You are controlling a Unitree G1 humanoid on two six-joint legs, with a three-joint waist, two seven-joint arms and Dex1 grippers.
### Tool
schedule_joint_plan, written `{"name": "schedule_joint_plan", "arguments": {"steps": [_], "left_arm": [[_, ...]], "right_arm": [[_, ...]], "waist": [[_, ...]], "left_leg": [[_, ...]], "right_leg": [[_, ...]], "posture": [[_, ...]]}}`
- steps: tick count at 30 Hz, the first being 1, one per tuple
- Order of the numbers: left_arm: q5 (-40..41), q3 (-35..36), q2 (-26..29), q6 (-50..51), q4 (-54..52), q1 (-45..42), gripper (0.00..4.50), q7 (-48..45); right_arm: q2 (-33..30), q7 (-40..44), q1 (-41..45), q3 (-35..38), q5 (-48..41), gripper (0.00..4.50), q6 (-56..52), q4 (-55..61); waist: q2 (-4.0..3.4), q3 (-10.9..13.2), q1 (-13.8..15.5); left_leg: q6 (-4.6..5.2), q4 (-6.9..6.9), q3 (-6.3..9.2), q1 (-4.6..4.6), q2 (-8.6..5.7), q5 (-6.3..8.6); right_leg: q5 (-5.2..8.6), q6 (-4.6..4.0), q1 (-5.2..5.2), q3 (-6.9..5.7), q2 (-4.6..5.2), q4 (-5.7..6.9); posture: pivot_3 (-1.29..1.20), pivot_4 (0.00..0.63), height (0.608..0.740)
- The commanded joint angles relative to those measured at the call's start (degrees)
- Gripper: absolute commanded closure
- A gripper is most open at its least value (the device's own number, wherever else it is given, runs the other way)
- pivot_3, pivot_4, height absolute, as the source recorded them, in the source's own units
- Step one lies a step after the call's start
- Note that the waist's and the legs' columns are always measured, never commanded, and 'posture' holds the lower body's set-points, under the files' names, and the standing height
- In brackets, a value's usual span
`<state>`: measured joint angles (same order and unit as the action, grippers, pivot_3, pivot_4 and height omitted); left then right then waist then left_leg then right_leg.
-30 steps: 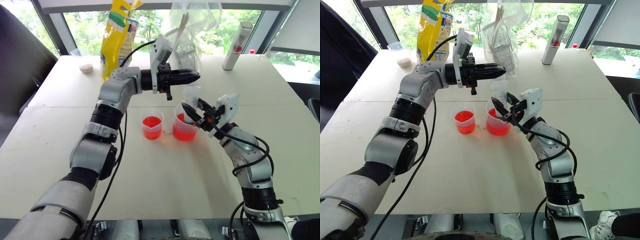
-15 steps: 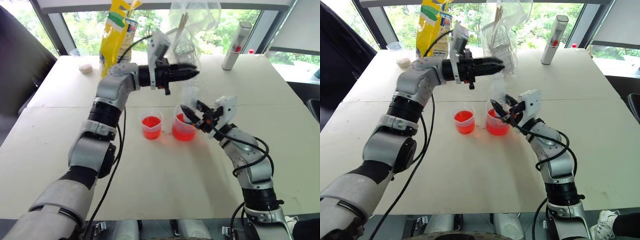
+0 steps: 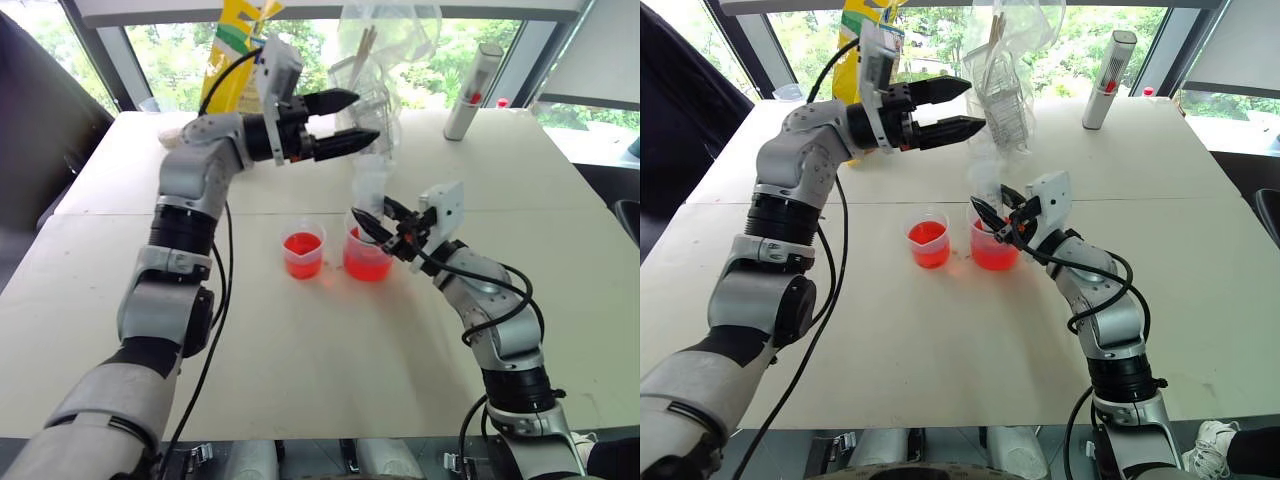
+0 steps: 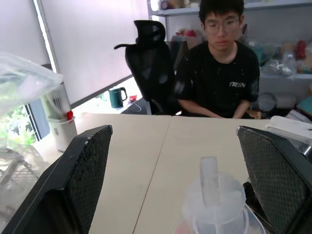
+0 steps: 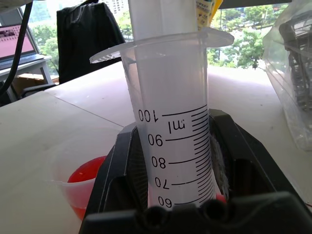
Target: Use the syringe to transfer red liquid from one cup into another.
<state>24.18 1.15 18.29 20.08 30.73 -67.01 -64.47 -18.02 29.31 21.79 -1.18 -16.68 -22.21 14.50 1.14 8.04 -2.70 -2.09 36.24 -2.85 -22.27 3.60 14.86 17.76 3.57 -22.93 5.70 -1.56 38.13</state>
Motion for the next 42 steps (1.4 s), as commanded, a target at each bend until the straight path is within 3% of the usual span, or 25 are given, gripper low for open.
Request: {"name": "schedule_joint_plan", "arguments": {"steps": [1, 11, 19, 30, 41, 42], "left_arm": [[2.29, 3.64, 3.63, 2.41, -3.70, -0.29, 0.32, 0.17], [3.46, 6.80, 15.41, 7.62, -9.09, 5.79, 0.32, -1.07], [5.57, 8.75, 21.09, 11.81, -15.44, 8.90, 0.32, -0.84], [13.08, 9.75, 20.66, 18.89, -22.25, 7.24, 0.32, -0.47], [10.70, 4.97, 17.73, 17.73, -19.88, 6.82, 0.32, -1.39], [10.09, 4.42, 17.62, 17.27, -19.80, 7.11, 0.84, -1.34]], "right_arm": [[-0.56, -0.60, 2.68, 2.02, -1.17, 3.13, 0.27, 3.05], [0.60, 1.08, 14.45, 0.17, -7.45, 3.13, -5.75, 7.65], [10.05, 3.93, 16.83, -7.34, -4.15, 3.13, 2.91, -5.53], [11.03, 6.38, 13.83, -9.29, -0.45, 3.13, 9.96, -12.53], [10.84, 6.02, 13.60, -8.92, 0.66, 3.13, 9.95, -12.48], [10.83, 6.01, 13.75, -8.83, 0.68, 3.13, 9.90, -12.49]], "waist": [[0.00, 0.00, -0.01], [0.00, 0.00, 0.14], [0.01, -0.01, 0.18], [0.03, -0.02, 0.05], [0.03, -0.02, -0.06], [0.03, -0.02, -0.05]], "left_leg": [[0.00, 0.00, 0.00, 0.00, 0.01, 0.00], [-0.02, 0.01, 0.04, -0.02, 0.05, -0.01], [-0.02, 0.02, 0.04, -0.05, 0.10, -0.01], [-0.03, 0.05, 0.05, -0.07, 0.06, -0.02], [-0.05, 0.04, 0.03, -0.02, 0.05, -0.02], [-0.05, 0.04, 0.02, -0.02, 0.04, -0.03]], "right_leg": [[0.00, 0.00, -0.02, 0.00, 0.00, 0.00], [0.00, -0.01, -0.04, -0.04, 0.06, 0.05], [0.00, -0.01, -0.06, -0.05, 0.13, 0.06], [-0.01, 0.00, -0.04, -0.11, 0.30, 0.07], [-0.01, -0.01, -0.05, -0.09, 0.23, 0.10], [-0.01, -0.01, -0.05, -0.08, 0.23, 0.10]], "posture": [[0.00, 0.150, 0.739], [0.00, 0.150, 0.739], [0.00, 0.150, 0.739], [0.00, 0.150, 0.739], [0.00, 0.150, 0.739], [0.00, 0.150, 0.739]]}}
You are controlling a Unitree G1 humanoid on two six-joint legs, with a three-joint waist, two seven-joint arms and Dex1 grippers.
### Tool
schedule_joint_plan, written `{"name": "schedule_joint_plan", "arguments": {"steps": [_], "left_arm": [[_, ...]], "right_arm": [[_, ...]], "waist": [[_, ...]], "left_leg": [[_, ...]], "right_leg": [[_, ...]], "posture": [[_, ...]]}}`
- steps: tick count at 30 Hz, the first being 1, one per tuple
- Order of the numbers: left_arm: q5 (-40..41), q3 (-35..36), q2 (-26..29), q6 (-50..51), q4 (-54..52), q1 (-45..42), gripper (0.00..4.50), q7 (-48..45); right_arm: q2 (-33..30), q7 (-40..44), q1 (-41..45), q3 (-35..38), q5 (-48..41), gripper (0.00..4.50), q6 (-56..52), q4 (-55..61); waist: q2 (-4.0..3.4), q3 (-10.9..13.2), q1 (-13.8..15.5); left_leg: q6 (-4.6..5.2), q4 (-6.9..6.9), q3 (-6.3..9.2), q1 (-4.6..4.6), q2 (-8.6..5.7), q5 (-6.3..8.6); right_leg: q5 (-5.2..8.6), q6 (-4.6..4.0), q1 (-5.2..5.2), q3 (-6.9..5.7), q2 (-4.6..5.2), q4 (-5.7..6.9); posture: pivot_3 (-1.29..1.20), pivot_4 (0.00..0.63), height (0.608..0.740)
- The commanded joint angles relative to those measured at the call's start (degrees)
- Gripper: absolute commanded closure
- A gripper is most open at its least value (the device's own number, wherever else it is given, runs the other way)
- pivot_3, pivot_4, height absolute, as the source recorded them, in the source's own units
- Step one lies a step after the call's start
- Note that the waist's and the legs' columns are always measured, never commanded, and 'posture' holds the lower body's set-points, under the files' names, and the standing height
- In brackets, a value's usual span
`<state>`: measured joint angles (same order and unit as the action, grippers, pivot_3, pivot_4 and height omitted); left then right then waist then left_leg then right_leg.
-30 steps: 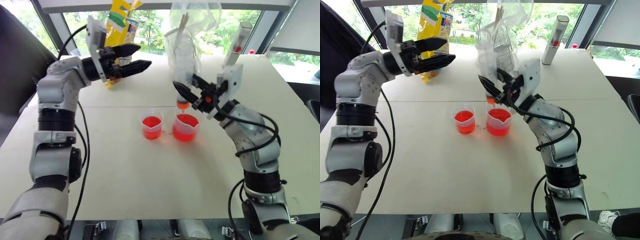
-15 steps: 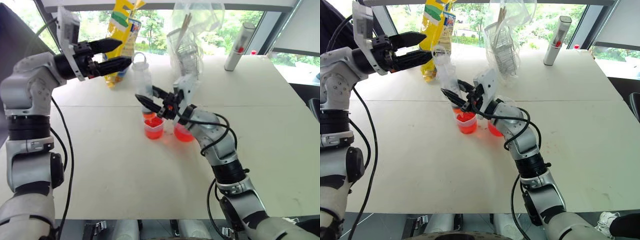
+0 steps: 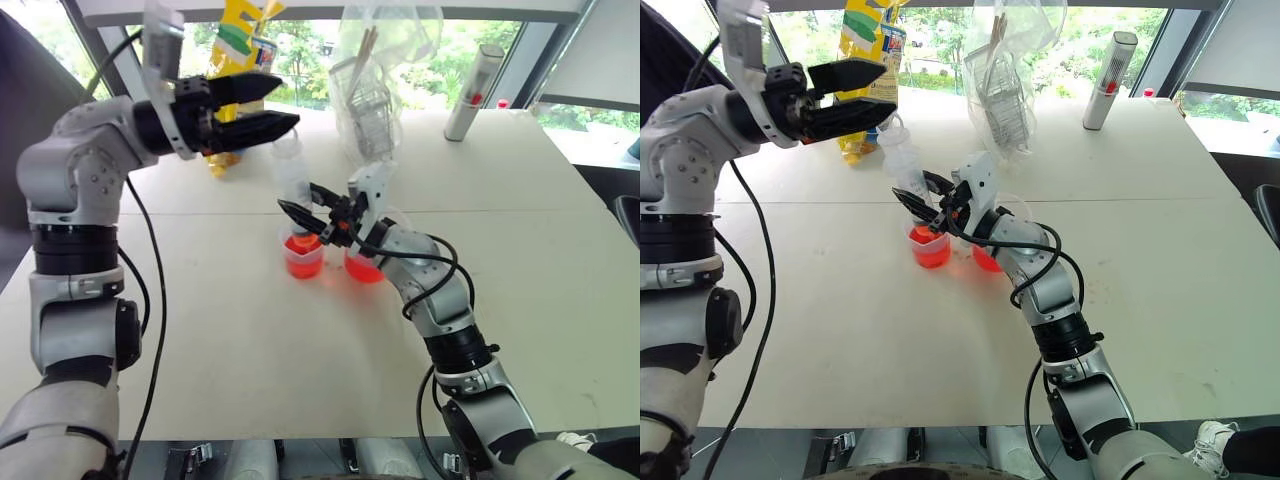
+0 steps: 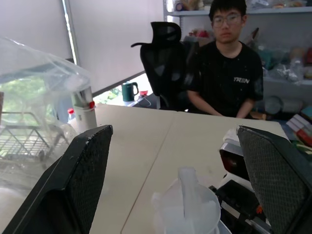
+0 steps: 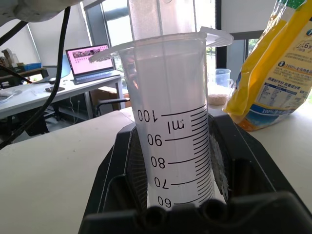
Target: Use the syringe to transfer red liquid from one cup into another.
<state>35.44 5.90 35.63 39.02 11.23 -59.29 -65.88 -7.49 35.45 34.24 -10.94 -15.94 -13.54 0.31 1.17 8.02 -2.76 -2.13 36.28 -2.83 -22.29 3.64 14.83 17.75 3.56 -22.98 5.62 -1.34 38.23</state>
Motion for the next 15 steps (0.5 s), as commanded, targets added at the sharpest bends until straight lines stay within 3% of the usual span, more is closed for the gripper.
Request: {"name": "schedule_joint_plan", "arguments": {"steps": [1, 7, 15], "left_arm": [[-1.68, -0.72, 0.03, -2.16, -0.07, -0.38, 1.19, 0.31], [-2.45, -1.04, -0.86, -2.90, 0.80, 0.19, 4.28, 0.73], [-1.11, -2.41, 0.03, -0.50, -3.15, 3.50, 4.42, -1.09]], "right_arm": [[0.25, -0.12, 1.44, 1.03, -0.05, 3.13, 1.19, 1.71], [0.02, -0.30, 1.96, 1.28, -0.12, 3.13, 0.87, 1.99], [-0.53, -0.70, 2.61, 2.07, -0.53, 3.13, -0.37, 3.67]], "waist": [[0.00, 0.00, 0.01], [0.00, 0.00, 0.10], [0.00, 0.00, -0.01]], "left_leg": [[0.00, 0.00, 0.01, 0.00, 0.00, 0.00], [0.00, 0.00, 0.00, -0.01, 0.00, 0.00], [0.00, -0.01, 0.00, -0.01, 0.02, 0.00]], "right_leg": [[0.00, 0.00, 0.00, 0.00, 0.00, 0.00], [0.00, 0.00, 0.00, 0.00, 0.01, -0.01], [0.00, 0.00, -0.01, 0.02, 0.02, -0.01]], "posture": [[0.00, 0.150, 0.739], [0.00, 0.150, 0.739], [0.00, 0.150, 0.739]]}}
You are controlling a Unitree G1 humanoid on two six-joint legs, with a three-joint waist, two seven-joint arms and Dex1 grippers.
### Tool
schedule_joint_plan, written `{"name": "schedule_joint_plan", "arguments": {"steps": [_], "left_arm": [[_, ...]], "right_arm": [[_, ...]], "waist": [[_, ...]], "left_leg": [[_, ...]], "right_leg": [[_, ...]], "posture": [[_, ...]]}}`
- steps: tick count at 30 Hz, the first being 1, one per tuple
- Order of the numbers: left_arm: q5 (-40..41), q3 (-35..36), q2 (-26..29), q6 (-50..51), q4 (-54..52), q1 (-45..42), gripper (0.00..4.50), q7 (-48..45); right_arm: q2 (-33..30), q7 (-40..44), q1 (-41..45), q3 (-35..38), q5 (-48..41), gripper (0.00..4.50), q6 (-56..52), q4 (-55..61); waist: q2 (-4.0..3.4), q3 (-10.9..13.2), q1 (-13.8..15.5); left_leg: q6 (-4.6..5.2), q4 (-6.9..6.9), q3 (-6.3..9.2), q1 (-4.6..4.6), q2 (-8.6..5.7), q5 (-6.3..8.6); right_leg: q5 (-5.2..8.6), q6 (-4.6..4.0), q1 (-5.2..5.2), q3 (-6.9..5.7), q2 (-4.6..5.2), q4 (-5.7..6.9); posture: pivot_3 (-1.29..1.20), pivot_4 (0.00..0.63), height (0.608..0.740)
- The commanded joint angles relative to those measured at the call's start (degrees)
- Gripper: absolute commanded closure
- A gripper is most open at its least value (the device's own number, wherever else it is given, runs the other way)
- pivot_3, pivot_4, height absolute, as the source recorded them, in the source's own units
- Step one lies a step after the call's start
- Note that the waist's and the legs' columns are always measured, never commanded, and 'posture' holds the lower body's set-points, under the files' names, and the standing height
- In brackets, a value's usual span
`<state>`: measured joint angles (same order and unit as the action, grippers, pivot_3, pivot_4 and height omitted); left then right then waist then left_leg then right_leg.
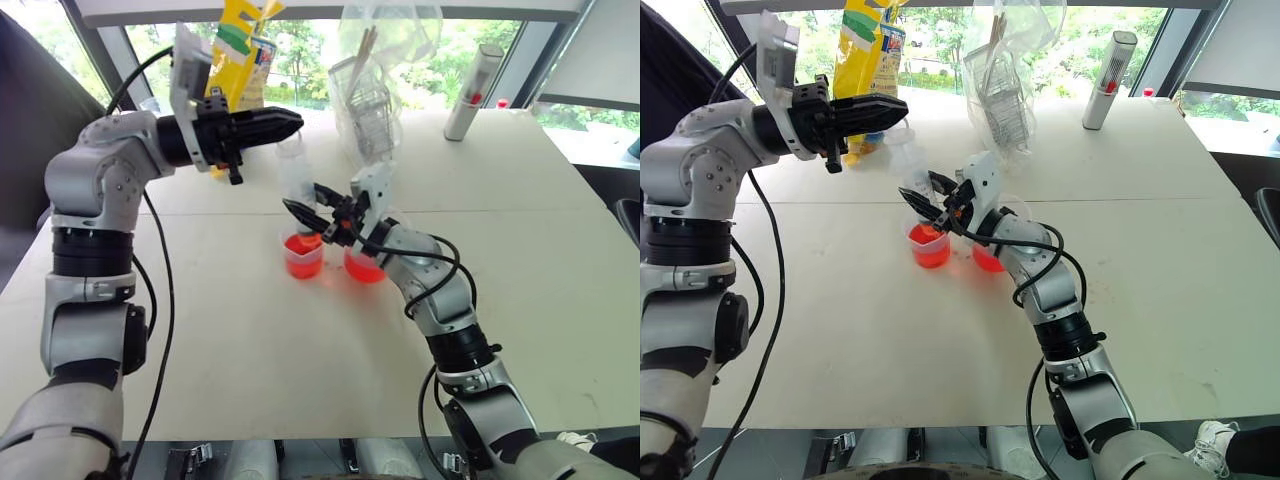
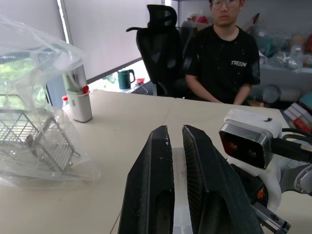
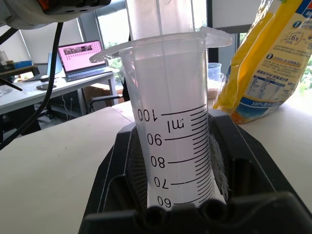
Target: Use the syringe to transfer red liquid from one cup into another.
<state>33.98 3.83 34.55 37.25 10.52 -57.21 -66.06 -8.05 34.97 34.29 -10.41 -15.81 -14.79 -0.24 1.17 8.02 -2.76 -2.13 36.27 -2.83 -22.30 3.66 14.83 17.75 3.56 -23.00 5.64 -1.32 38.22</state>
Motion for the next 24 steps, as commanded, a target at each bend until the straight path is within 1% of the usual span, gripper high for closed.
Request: {"name": "schedule_joint_plan", "arguments": {"steps": [1, 13, 24], "left_arm": [[0.44, -0.59, 1.25, 1.43, -3.01, 1.97, 4.42, -0.96], [-0.99, -2.88, 1.47, 0.21, -5.40, 6.48, 4.42, -0.82], [-1.16, -4.26, 1.25, -0.57, -6.81, 8.12, 4.42, -0.44]], "right_arm": [[-0.05, -0.27, 2.73, 1.70, -0.78, 3.13, 0.68, 4.53], [-0.05, -2.11, 6.67, 4.65, -3.83, 3.13, -5.29, 10.80], [0.53, -3.82, 10.67, 6.98, -6.62, 3.13, -7.57, 11.06]], "waist": [[0.00, 0.00, 0.02], [0.00, 0.00, 0.06], [0.00, 0.00, 0.08]], "left_leg": [[0.00, 0.00, 0.00, 0.00, 0.01, 0.00], [0.00, 0.01, 0.01, -0.01, 0.01, 0.00], [0.00, 0.00, 0.01, -0.01, 0.01, 0.00]], "right_leg": [[0.00, 0.00, 0.00, 0.01, 0.00, 0.00], [0.00, 0.00, 0.00, 0.00, 0.01, 0.00], [0.00, 0.00, 0.00, 0.00, 0.01, -0.02]], "posture": [[0.00, 0.150, 0.739], [0.00, 0.150, 0.739], [0.00, 0.150, 0.739]]}}
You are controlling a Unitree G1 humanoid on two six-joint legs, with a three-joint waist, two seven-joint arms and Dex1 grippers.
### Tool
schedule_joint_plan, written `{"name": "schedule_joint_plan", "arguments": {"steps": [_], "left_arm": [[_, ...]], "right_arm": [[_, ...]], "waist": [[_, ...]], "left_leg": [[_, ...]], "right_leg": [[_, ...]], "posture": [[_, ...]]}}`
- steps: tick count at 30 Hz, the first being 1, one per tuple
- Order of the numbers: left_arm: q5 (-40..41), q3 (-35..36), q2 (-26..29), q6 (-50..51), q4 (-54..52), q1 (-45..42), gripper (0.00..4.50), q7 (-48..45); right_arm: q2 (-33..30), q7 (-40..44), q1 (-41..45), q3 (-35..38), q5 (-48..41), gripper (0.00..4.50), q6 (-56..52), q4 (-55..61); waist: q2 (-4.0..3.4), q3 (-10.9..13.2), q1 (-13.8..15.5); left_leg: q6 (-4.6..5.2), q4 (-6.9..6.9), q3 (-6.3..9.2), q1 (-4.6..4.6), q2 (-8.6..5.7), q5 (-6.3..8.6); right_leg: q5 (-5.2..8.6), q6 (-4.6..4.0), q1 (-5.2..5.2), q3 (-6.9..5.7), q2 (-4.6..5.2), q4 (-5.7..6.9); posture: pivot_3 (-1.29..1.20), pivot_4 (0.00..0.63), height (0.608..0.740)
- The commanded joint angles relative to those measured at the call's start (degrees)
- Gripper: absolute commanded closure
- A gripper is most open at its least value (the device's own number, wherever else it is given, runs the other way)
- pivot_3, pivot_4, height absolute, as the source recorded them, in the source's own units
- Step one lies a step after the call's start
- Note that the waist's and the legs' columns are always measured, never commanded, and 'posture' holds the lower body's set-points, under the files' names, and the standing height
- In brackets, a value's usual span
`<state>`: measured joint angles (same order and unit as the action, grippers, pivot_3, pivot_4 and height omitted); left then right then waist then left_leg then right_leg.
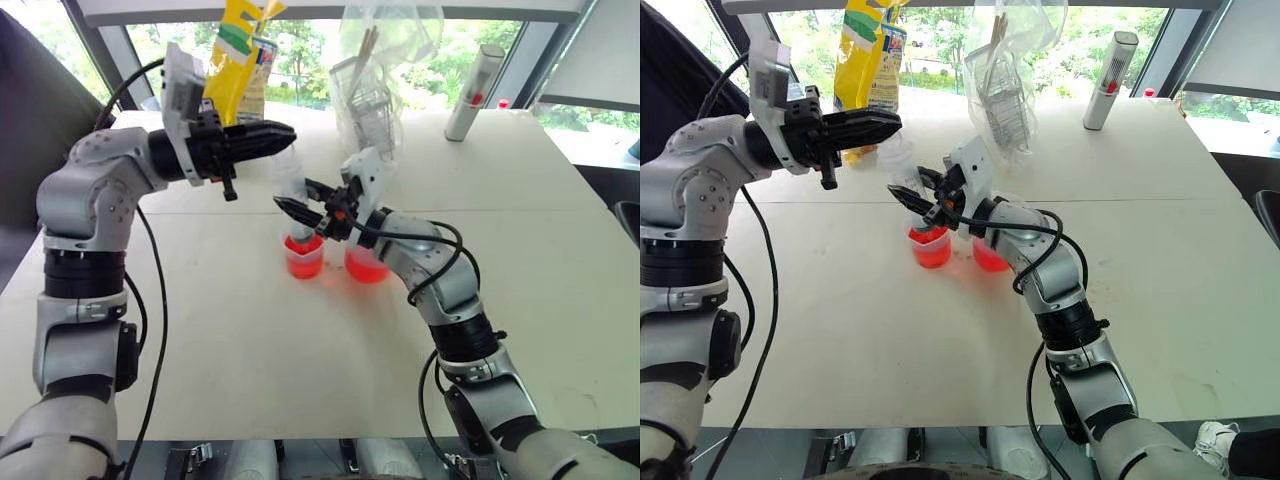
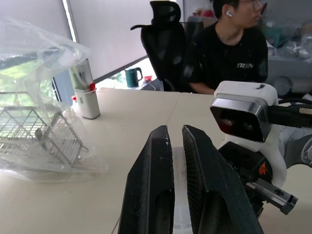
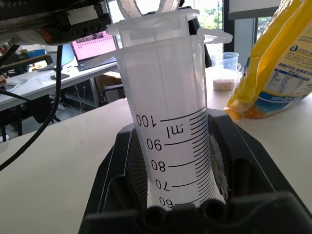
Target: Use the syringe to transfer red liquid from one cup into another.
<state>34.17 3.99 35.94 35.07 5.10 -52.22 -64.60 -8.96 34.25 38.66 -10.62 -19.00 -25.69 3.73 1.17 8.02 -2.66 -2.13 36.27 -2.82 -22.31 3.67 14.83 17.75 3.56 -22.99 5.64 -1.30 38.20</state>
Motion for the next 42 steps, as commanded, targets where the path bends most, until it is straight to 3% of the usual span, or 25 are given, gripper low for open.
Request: {"name": "schedule_joint_plan", "arguments": {"steps": [1, 8, 11, 18, 24, 30, 34, 38, 42], "left_arm": [[-1.37, -4.46, -0.10, 1.57, -1.50, 3.25, 4.42, -1.83], [-0.19, -1.67, -0.80, 0.56, 0.12, 1.29, 4.42, -0.25], [0.19, -0.44, -1.10, 0.90, 1.61, -0.05, 3.37, 0.73], [0.98, 2.42, -1.87, 1.08, 3.33, -1.65, 0.03, 3.71], [1.60, 3.87, 1.02, 1.33, 1.51, 1.32, 0.03, 2.53], [0.93, 3.28, 5.08, 0.03, -1.37, 7.54, 0.03, 0.27], [-0.92, 1.00, 4.71, -2.49, -3.03, 10.35, 0.03, -0.73], [-1.53, -0.38, 3.01, -3.85, -4.30, 11.48, 0.03, -0.67], [-1.60, -1.20, 2.15, -3.89, -5.52, 12.33, 0.03, -0.26]], "right_arm": [[1.43, -3.16, 6.39, 7.20, -3.53, 3.13, 3.29, 7.03], [1.85, -3.18, 4.88, 6.12, -4.10, 3.13, 2.22, 7.58], [2.13, -3.28, 3.47, 5.15, -4.15, 3.13, 1.89, 7.87], [2.67, -3.35, 1.68, 4.26, -4.07, 3.13, 1.30, 7.76], [2.68, -3.72, 1.62, 4.74, -4.00, 3.13, 0.68, 7.39], [1.89, -9.30, 5.78, 11.05, -9.49, 3.13, -8.98, 9.18], [-3.87, -14.84, 12.73, 17.65, -12.39, 3.13, -20.26, 8.68], [-14.31, -19.34, 21.40, 23.12, -12.27, 3.13, -36.60, 1.63], [-22.53, -20.52, 25.59, 23.41, -10.96, 3.13, -51.25, -5.86]], "waist": [[0.00, 0.00, -0.02], [0.00, 0.00, 0.00], [-0.01, -0.01, 0.05], [0.00, -0.01, -0.05], [-0.01, -0.01, -0.26], [-0.01, -0.01, -1.12], [-0.01, 0.00, -0.86], [-0.01, -0.01, -0.44], [0.00, -0.01, -0.13]], "left_leg": [[0.00, 0.00, 0.00, 0.00, 0.00, 0.00], [0.00, 0.00, 0.00, 0.00, 0.00, 0.00], [0.00, -0.01, -0.01, 0.00, 0.00, 0.00], [0.00, -0.02, 0.02, -0.02, 0.00, 0.00], [0.00, -0.02, 0.00, -0.01, 0.01, 0.00], [-0.03, -0.05, 0.05, -0.03, 0.07, -0.02], [-0.05, -0.03, 0.04, -0.07, 0.03, -0.03], [-0.04, -0.06, 0.01, -0.09, 0.00, -0.02], [-0.03, -0.15, -0.08, -0.09, -0.01, -0.02]], "right_leg": [[0.00, 0.00, 0.00, 0.00, 0.00, 0.00], [0.00, 0.00, 0.00, 0.00, 0.00, 0.00], [0.00, 0.00, -0.01, 0.00, -0.01, 0.00], [0.00, 0.00, -0.02, -0.01, 0.00, -0.01], [0.00, 0.00, -0.03, 0.00, 0.00, -0.01], [0.00, 0.00, -0.05, 0.03, 0.06, 0.02], [0.00, -0.01, -0.05, 0.02, 0.14, 0.00], [0.00, -0.01, -0.05, 0.03, 0.17, -0.08], [0.01, -0.03, -0.12, 0.14, 0.15, -0.12]], "posture": [[0.00, 0.150, 0.739], [0.00, 0.150, 0.739], [0.00, 0.150, 0.739], [0.00, 0.150, 0.739], [0.00, 0.150, 0.739], [0.00, 0.150, 0.739], [0.00, 0.150, 0.739], [0.00, 0.150, 0.739], [0.00, 0.150, 0.739]]}}
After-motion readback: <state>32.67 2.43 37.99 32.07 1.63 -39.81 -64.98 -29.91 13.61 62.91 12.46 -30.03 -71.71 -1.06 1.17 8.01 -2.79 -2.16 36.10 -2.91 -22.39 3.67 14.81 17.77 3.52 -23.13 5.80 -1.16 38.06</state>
